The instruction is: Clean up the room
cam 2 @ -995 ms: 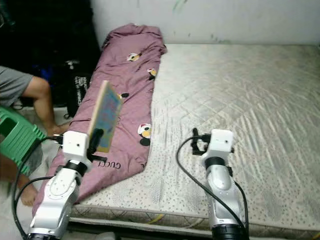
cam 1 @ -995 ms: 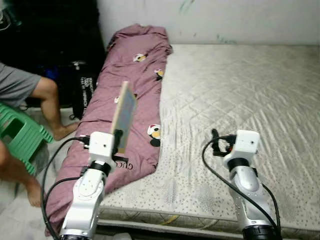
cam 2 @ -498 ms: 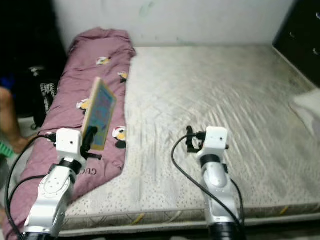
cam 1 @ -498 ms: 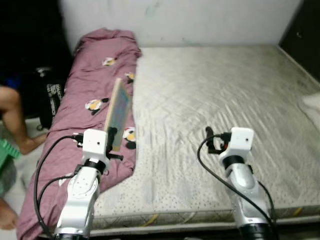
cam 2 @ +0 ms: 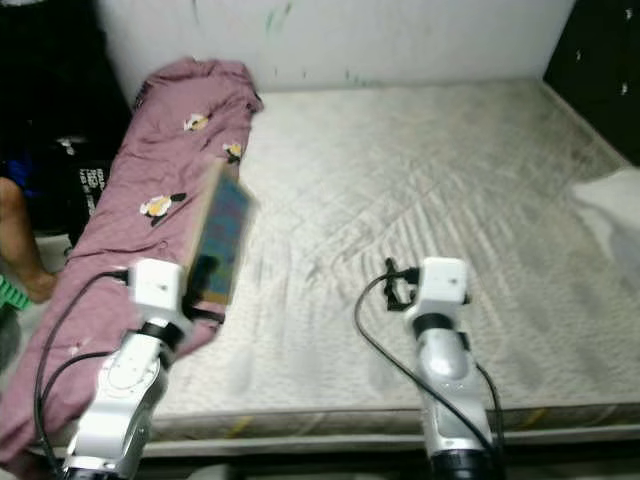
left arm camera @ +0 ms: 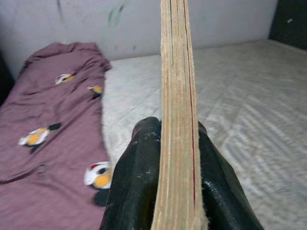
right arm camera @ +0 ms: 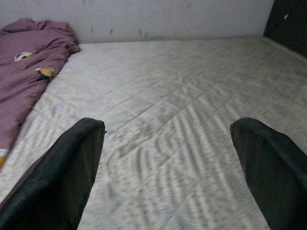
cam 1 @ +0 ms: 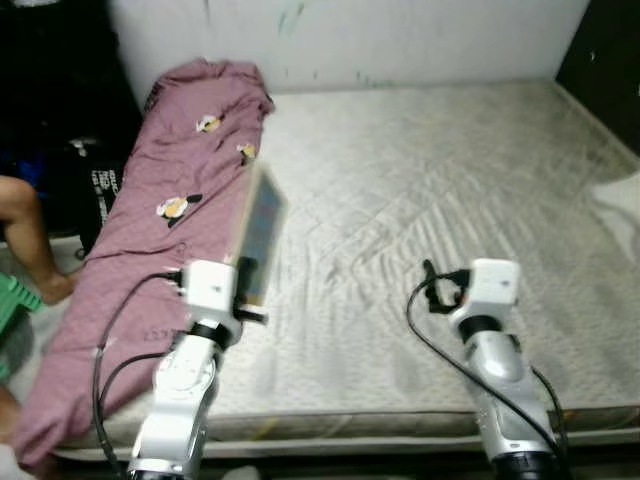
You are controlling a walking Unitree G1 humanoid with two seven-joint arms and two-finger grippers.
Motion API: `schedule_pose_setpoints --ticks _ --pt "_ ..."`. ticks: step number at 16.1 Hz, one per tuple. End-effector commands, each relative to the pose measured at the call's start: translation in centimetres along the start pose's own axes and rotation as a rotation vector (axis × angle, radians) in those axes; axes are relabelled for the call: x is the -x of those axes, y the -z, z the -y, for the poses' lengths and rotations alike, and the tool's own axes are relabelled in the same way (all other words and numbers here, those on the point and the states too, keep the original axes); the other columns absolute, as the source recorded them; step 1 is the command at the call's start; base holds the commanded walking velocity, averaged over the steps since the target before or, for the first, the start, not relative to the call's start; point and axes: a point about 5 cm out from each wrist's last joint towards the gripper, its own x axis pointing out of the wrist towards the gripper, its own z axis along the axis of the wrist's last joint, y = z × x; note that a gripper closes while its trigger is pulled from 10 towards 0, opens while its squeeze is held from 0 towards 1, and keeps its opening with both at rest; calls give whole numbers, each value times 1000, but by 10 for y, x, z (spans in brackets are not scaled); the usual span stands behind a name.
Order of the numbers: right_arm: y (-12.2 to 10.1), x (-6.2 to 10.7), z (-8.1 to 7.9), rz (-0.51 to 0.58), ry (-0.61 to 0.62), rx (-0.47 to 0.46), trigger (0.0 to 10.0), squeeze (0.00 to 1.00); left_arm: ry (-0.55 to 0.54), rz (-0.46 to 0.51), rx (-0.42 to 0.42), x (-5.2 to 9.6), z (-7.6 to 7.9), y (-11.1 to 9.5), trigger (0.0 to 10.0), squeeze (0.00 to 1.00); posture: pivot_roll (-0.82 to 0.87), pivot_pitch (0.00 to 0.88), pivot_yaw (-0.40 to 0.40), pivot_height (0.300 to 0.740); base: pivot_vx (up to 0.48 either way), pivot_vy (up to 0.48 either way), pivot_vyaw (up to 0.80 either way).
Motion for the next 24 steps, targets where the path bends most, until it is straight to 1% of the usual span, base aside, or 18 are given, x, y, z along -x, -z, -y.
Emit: schedule_pose_setpoints --ticks 1,4,5,7,13,16,24 --pt "-6 -2 -10 18 -35 -13 10000 0 -42 31 -21 2 -12 -9 10000 0 -42 0 45 740 0 -259 0" --pt "-8 -2 -14 25 -73 6 10000 0 -43 27 -16 2 -12 -9 10000 0 -43 1 42 740 0 -257 0" --pt "-8 -1 -15 27 -78 10 10000 0 -42 26 -15 3 -12 -9 10000 0 -43 1 41 740 0 -259 681" --pt "-8 -2 -13 22 -69 4 10000 0 -42 21 -11 3 -11 -8 10000 0 -44 2 38 740 0 -255 544" --pt "-8 -2 -12 17 -73 12 10000 0 -46 16 -1 2 -10 -7 10000 0 -47 0 33 740 0 -274 0" --pt "-8 -3 -11 16 -76 14 10000 0 -47 15 4 1 -10 -7 10000 0 -48 0 30 740 0 -289 419" --pt "-6 -4 -11 8 -87 18 10000 0 -55 15 8 1 -9 -7 10000 0 -46 0 21 740 0 -269 0"
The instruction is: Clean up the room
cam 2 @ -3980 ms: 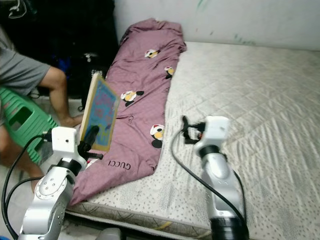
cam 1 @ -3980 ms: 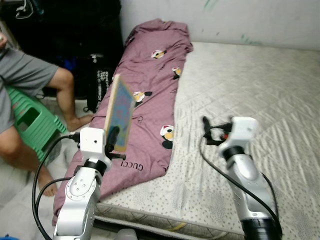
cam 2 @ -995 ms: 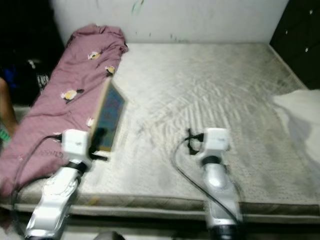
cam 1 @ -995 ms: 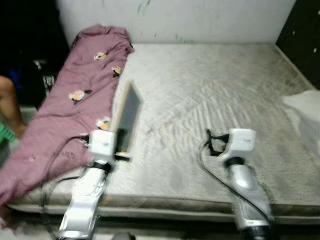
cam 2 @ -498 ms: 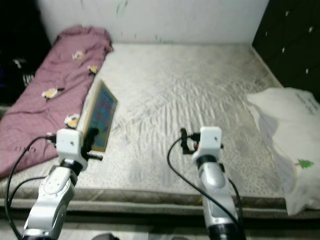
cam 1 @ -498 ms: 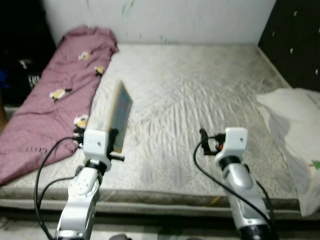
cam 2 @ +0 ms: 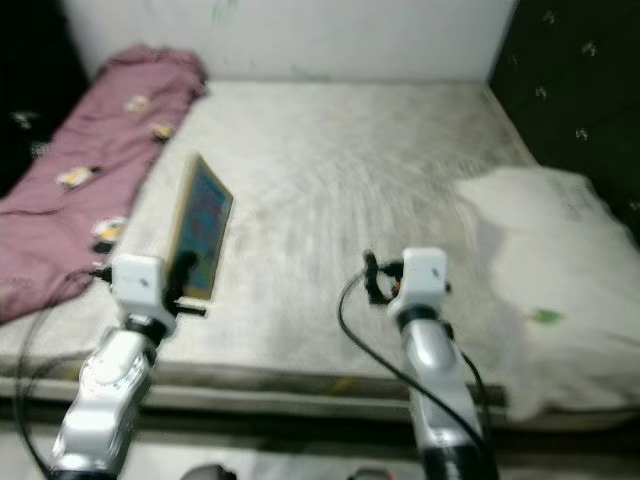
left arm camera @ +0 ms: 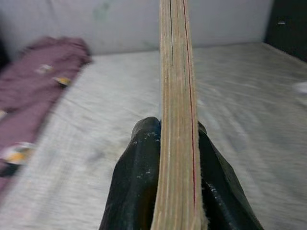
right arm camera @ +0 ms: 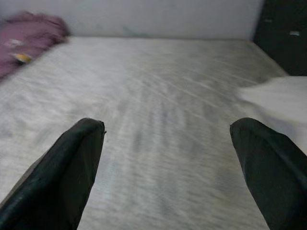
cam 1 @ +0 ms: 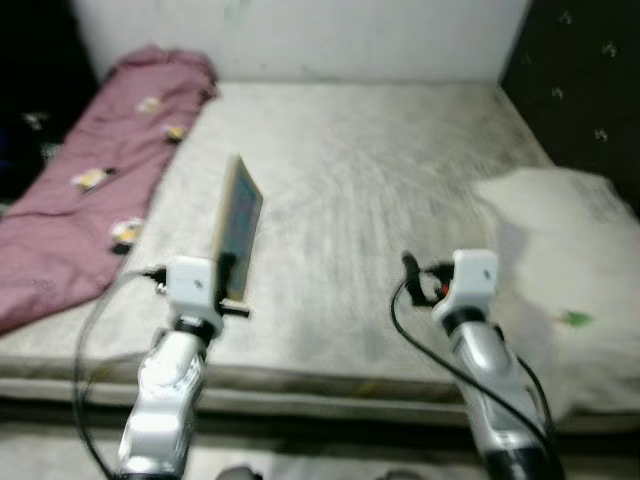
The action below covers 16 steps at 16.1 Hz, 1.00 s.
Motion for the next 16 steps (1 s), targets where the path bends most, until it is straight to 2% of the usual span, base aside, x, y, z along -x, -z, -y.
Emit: schedule_pose_setpoints --ticks 1,5,11,16 --pt "-5 -3 -4 16 -11 -8 10000 0 -10 39 -19 0 -5 -8 10000 0 -46 0 21 740 0 -259 0" --pt "-5 -3 -3 18 -12 -4 10000 0 -8 33 -16 0 -6 -7 10000 0 -53 0 19 740 0 -75 0" --pt "-8 -2 -1 24 1 -27 10000 0 -1 58 39 2 -8 -10 10000 0 -49 0 18 740 0 0 0" --pt "-13 12 3 49 16 -38 10000 0 -46 59 40 12 -19 -11 10000 0 -53 0 20 740 281 0 0"
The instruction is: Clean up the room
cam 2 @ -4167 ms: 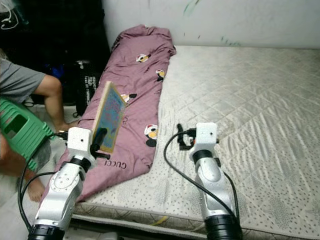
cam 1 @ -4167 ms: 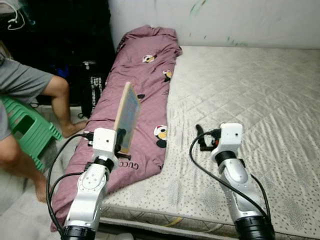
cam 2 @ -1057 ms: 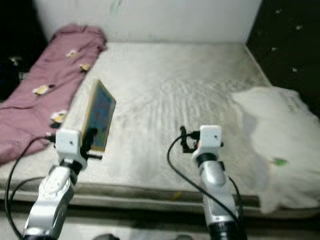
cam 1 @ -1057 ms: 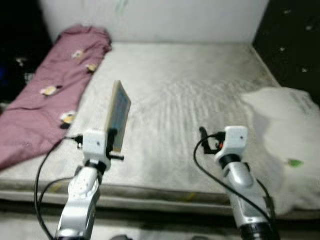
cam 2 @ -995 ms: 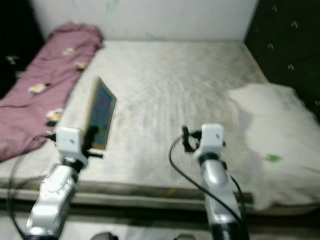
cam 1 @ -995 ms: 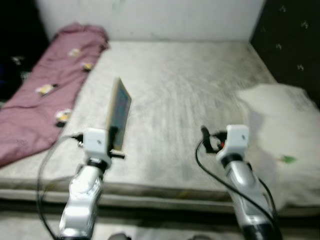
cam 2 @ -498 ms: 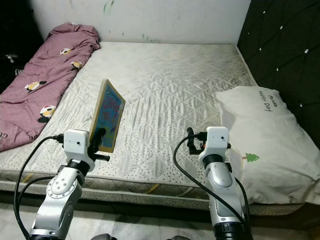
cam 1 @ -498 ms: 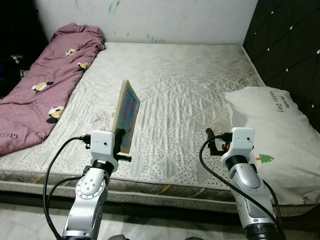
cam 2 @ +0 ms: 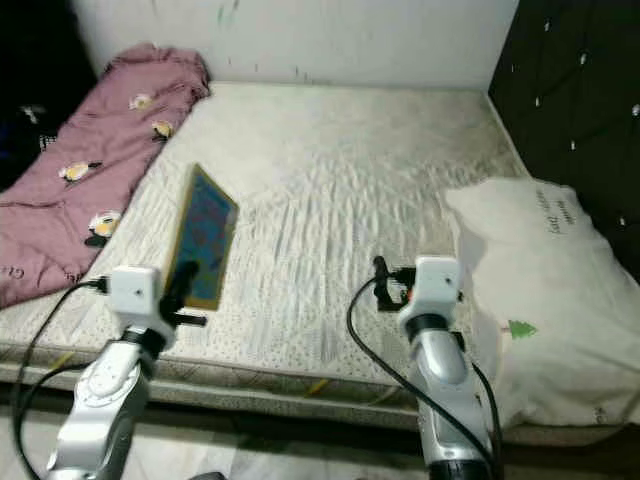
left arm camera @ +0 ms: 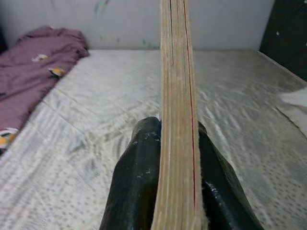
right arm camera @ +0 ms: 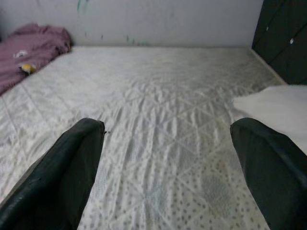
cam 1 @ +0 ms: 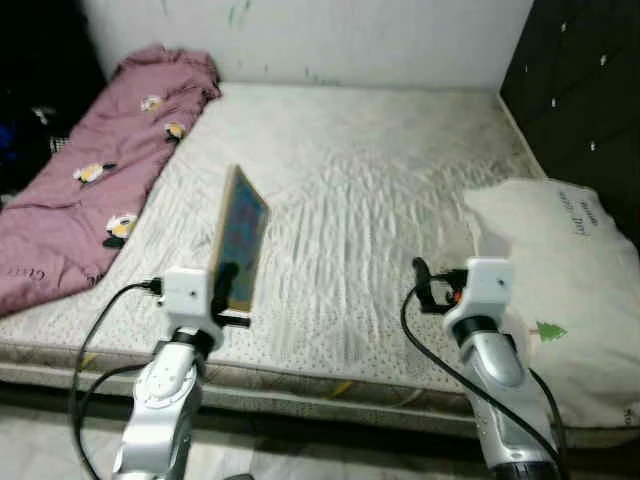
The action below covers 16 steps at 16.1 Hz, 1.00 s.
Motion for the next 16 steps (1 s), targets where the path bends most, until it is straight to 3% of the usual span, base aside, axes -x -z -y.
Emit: schedule_pose_setpoints --ticks 1,4,8,11,13,14,16 --pt "-6 4 1 20 7 -2 10000 0 -24 53 -3 4 -6 -12 10000 0 -50 0 19 740 247 0 0" --pt "-2 13 0 -2 18 2 10000 0 -42 42 0 9 -9 -10 10000 0 -45 5 14 740 0 0 0" --pt "-6 9 -18 -38 -139 102 10000 0 20 40 -19 -4 -1 -13 10000 0 -82 26 66 740 0 0 0" --pt "8 8 -25 -103 -225 179 10000 0 61 25 1 -20 1 -18 10000 0 -120 5 180 740 0 0 0" --pt "3 4 -33 -53 -251 147 10000 0 48 43 41 -31 0 -29 10000 0 -120 0 167 740 0 0 0" --pt "-3 -2 -31 -3 -188 74 10000 0 10 91 36 -35 -3 -38 10000 0 -96 0 145 740 0 0 0" --pt "-21 -1 -35 107 -182 75 10000 0 13 88 0 -31 -5 -32 10000 0 -106 0 131 740 0 0 0"
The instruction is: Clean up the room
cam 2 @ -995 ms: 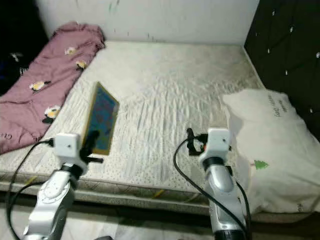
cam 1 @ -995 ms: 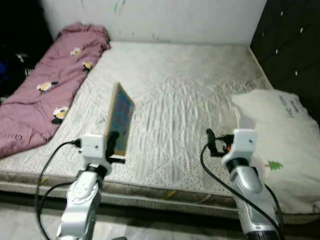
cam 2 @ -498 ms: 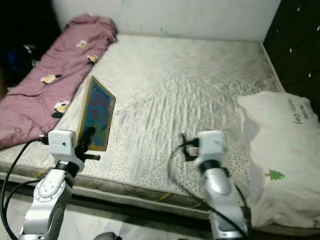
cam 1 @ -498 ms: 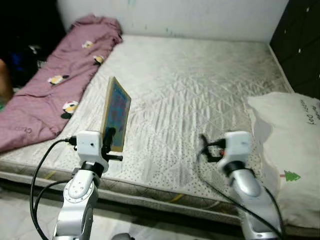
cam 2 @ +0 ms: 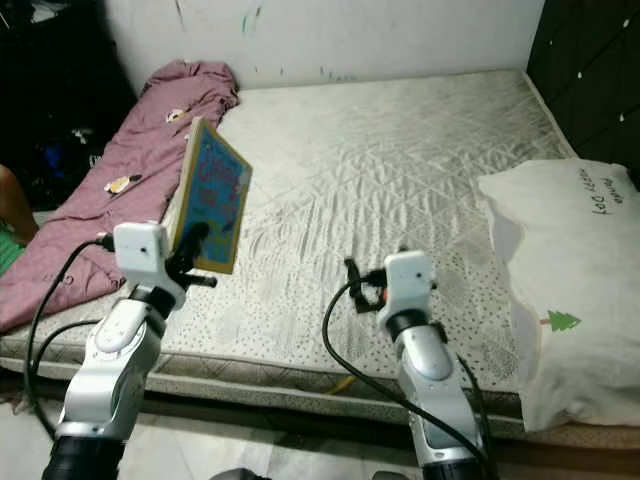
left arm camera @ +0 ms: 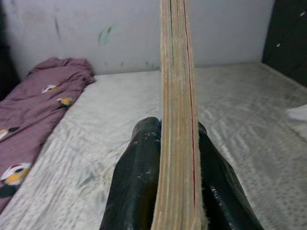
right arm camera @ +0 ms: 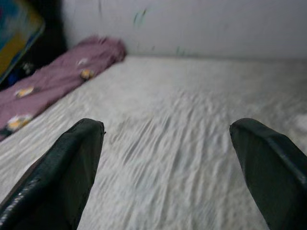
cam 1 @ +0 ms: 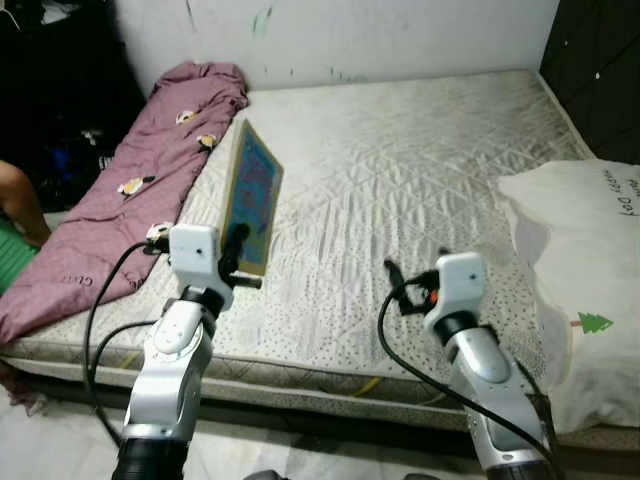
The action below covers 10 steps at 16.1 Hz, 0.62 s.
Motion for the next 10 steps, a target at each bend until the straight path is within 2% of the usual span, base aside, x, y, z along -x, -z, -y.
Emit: schedule_pose_setpoints --ticks 1,2,4,6,7,8,9,10 --pt "-14 5 -5 74 49 -10 10000 0 -23 -1 -43 6 -11 3 10000 0 -114 0 111 740 0 0 0" --pt "-12 11 -4 67 97 -25 10000 0 -10 -9 -62 9 -11 6 10000 0 -93 0 102 740 0 0 0" --pt "5 16 -7 18 91 -53 10000 0 -41 -19 -58 11 -14 11 10000 0 -74 0 82 740 0 0 0" --pt "10 9 1 3 75 -14 10000 0 -48 -35 -75 10 -14 20 10000 0 -75 0 54 740 0 0 0" --pt "2 -5 17 24 126 -21 10000 0 -47 -15 -73 3 -11 18 10000 0 -81 0 37 740 0 0 0" --pt "-1 -14 26 28 183 -55 10000 0 -46 22 -77 -3 -9 11 10000 0 -67 0 30 740 0 0 0" --pt "2 -15 23 19 185 -61 10000 0 -60 24 -76 -3 -11 12 10000 0 -73 0 31 740 0 0 0" --pt "5 -14 11 4 162 -77 10000 0 -89 16 -70 -1 -17 13 10000 0 -86 0 37 740 0 0 0"
